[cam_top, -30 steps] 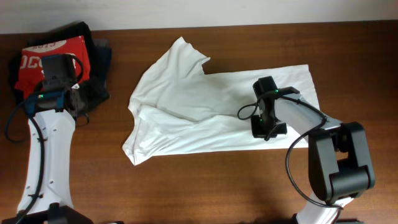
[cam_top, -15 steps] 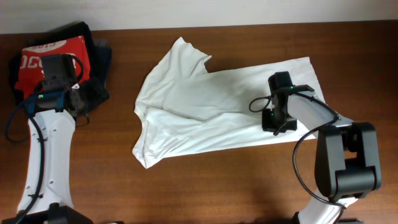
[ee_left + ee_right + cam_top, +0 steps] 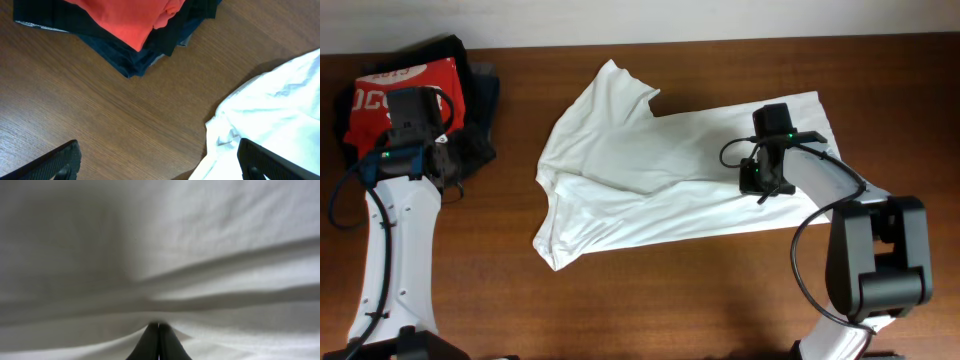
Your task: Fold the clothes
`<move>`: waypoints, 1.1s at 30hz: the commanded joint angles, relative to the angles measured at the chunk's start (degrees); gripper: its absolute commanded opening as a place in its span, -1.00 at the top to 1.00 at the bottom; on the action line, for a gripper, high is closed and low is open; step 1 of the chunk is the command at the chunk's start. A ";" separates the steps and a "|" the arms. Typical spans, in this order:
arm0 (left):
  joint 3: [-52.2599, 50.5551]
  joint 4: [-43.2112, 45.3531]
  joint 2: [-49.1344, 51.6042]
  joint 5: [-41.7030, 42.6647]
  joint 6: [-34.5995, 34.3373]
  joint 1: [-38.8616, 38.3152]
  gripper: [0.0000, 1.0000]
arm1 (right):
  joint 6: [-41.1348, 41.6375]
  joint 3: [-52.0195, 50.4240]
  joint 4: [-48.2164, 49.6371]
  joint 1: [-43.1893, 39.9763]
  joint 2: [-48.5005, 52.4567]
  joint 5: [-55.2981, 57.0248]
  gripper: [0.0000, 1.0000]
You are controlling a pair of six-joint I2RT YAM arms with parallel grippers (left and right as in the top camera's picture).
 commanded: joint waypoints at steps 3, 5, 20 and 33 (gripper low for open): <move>0.07 -0.07 0.20 0.15 -0.15 0.02 -0.99 | 0.26 0.66 5.55 -0.52 1.25 2.01 0.77; 0.07 -0.07 0.20 0.15 -0.15 0.02 -0.99 | 0.26 0.63 6.95 -0.52 1.42 2.03 0.75; 0.07 -0.09 0.20 0.15 -0.15 0.02 -0.99 | 1.99 8.85 -19.69 -14.62 -6.08 1.75 0.91; 0.07 -0.07 0.20 0.15 -0.15 0.02 -0.99 | 1.99 -5.16 12.55 -16.59 -2.75 2.23 0.83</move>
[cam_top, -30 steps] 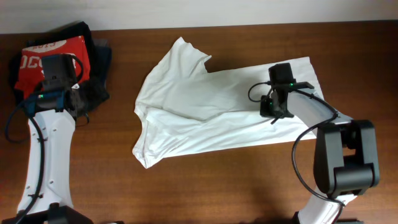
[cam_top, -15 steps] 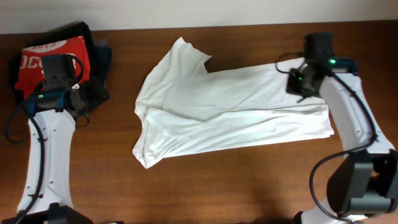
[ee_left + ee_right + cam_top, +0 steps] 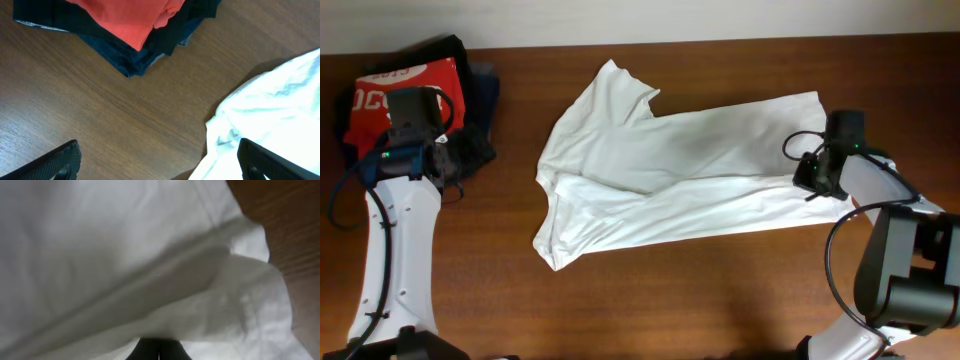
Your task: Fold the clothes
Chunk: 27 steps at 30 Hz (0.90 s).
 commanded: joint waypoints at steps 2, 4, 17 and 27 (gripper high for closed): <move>0.07 0.00 0.20 0.15 -0.15 0.02 -0.99 | 0.66 -0.07 7.85 0.17 0.74 0.50 0.75; 0.07 0.00 0.20 0.15 -0.15 0.02 -0.99 | 0.63 0.31 13.31 0.04 0.72 -6.80 0.53; 0.07 0.00 0.20 0.15 -0.15 0.02 -0.99 | -1.99 5.84 -13.20 -11.82 2.27 -10.58 0.82; 0.07 0.00 0.20 0.15 -0.15 0.02 -0.99 | -2.38 5.73 -0.50 -4.11 6.25 -15.85 0.83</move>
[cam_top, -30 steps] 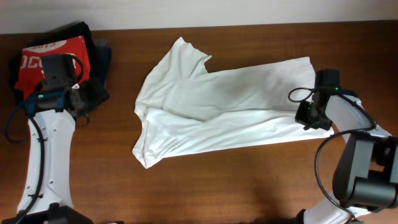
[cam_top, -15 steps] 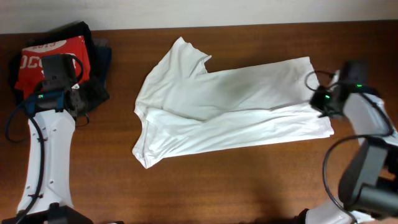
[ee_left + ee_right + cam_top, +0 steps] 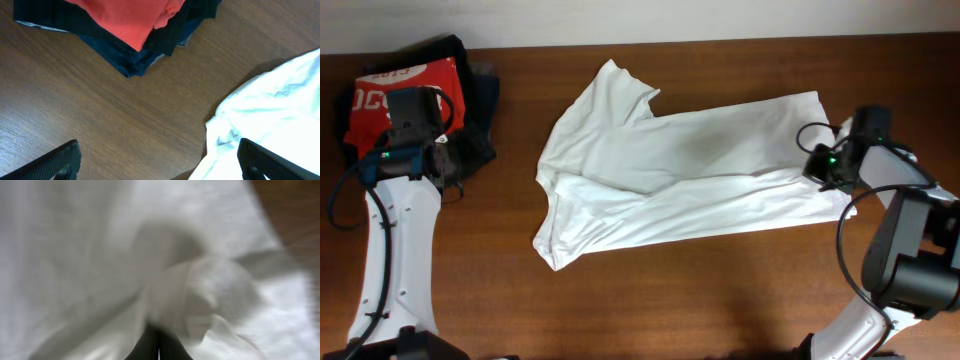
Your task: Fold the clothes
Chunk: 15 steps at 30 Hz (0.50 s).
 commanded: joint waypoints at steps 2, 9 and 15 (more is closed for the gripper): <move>0.07 -0.04 0.20 0.15 -0.15 0.02 -0.99 | -0.57 -0.13 5.68 3.23 0.46 -0.46 0.76; 0.07 -0.04 0.20 0.15 -0.15 0.02 -0.99 | -0.61 1.18 5.79 -2.84 -5.35 -8.63 0.52; 0.07 -0.04 0.20 0.15 -0.15 0.02 -0.99 | -3.15 0.07 2.21 -4.57 0.55 0.61 0.51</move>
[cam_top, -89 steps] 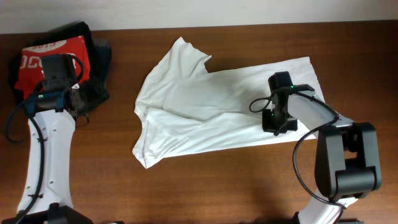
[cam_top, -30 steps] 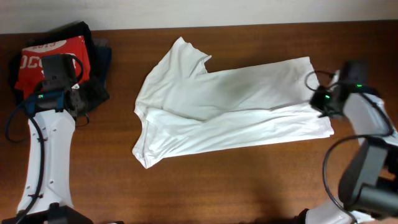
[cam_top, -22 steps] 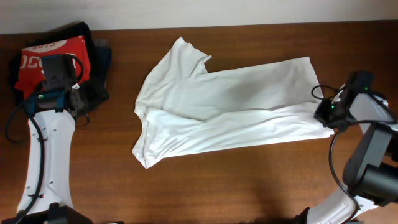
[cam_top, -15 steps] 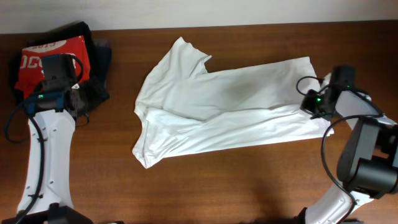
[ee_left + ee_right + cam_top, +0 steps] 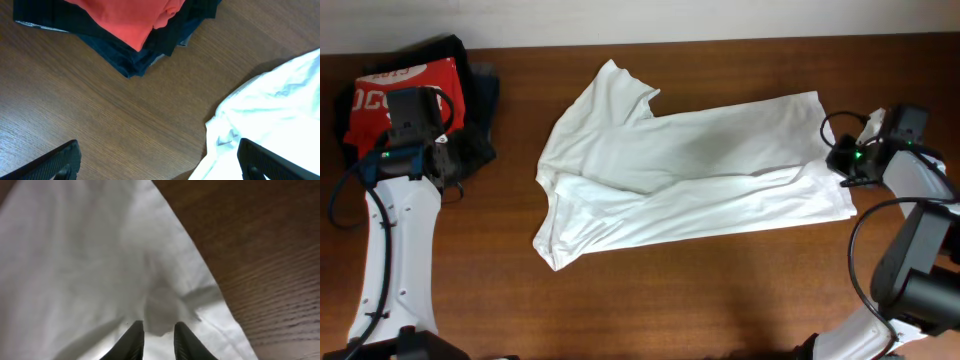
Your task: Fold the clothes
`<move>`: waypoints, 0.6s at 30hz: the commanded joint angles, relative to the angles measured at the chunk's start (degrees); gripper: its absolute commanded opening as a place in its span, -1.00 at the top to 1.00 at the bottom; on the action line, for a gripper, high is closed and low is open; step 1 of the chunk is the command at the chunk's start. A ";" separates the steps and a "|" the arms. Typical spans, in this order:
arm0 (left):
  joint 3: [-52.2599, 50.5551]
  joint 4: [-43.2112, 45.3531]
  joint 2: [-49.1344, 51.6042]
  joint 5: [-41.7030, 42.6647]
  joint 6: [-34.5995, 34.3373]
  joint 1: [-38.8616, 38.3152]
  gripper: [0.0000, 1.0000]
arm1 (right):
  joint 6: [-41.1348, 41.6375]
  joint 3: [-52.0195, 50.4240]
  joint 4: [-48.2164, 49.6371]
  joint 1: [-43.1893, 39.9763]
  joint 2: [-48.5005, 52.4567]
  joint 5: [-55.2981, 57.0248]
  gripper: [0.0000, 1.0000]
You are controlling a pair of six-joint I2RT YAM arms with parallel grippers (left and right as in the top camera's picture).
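A white shirt point(image 5: 690, 170) lies spread and rumpled across the middle of the table, its hem to the right. My right gripper point(image 5: 844, 161) is at that right hem. In the right wrist view its fingers point(image 5: 135, 336) stand slightly apart, open, with a small raised bump of white fabric point(image 5: 161, 311) between them. My left gripper point(image 5: 160, 162) hangs wide open over bare wood, between a stack of clothes and the shirt's sleeve point(image 5: 270, 105), holding nothing.
A stack of folded dark clothes with a red one on top point(image 5: 408, 88) sits at the far left corner; its edge shows in the left wrist view point(image 5: 125, 25). Bare brown table point(image 5: 700, 290) runs along the front.
My right gripper has shifted a little further right along the shirt's hem, and its fingers, shut before, now stand apart around a bump of cloth. The left arm has not moved.
My right gripper was shut on the cloth well inside the shirt's right half. At each later moment it sat further right, still shut, with the lower layer lying flatter. Now it is at the hem with its fingers parted. The left gripper stayed open by the stack.
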 commanded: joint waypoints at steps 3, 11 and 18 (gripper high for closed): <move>0.07 -0.07 0.20 0.15 -0.15 0.02 -0.99 | -0.48 -0.20 -1.64 0.63 3.78 -0.68 0.48; 0.07 -0.07 0.20 0.15 -0.15 0.02 -0.99 | 1.75 -5.70 -12.24 0.63 -1.44 11.34 0.35; 0.07 -0.07 0.20 0.15 -0.15 0.02 -0.99 | 8.74 -8.13 -18.80 0.57 0.74 21.57 0.36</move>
